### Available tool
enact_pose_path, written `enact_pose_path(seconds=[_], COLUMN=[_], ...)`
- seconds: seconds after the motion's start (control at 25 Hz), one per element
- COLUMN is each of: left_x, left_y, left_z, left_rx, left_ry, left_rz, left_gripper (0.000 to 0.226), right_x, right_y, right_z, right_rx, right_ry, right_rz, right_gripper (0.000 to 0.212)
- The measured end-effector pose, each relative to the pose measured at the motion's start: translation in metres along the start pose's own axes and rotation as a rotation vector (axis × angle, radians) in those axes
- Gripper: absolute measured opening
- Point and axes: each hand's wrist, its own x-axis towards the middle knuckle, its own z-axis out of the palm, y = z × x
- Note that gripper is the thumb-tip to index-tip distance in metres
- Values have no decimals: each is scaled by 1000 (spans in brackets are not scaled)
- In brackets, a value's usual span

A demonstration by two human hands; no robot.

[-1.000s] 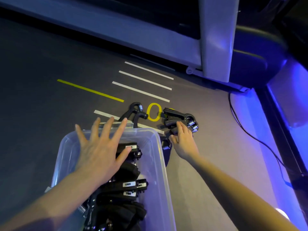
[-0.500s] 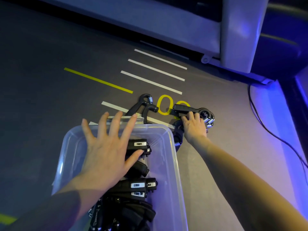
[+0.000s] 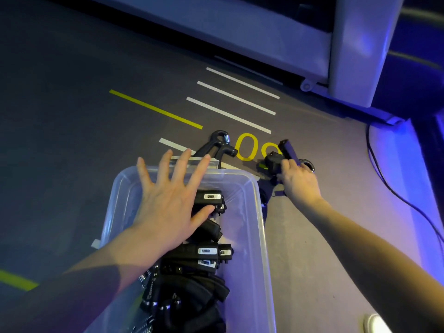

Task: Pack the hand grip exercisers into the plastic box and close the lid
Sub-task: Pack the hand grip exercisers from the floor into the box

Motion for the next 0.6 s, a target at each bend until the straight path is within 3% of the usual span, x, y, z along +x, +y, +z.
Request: enact_pose_path(seconds=[0.16,0.32,0.48,0.6], left_x=[-12,-42,-87,-124], left_y=[-8,-25,-40,-40], left_z=[-5,-17,-29,-37], left_rx=[-31,-9,40,21], left_ry=[-7,-67,-205,-241], left_rz=[52,70,56,87], left_gripper=[90,94,90,88], right_x=[-37,-101,-165,-202], right_y=[-6,-29,-77,-119], right_z=[-55,-111,-151,-157], right_rx=[469,934,1229,1439], right_ry=[310,697,739,586], right_rz=[236,210,201,154], right_gripper=[21,11,10,11])
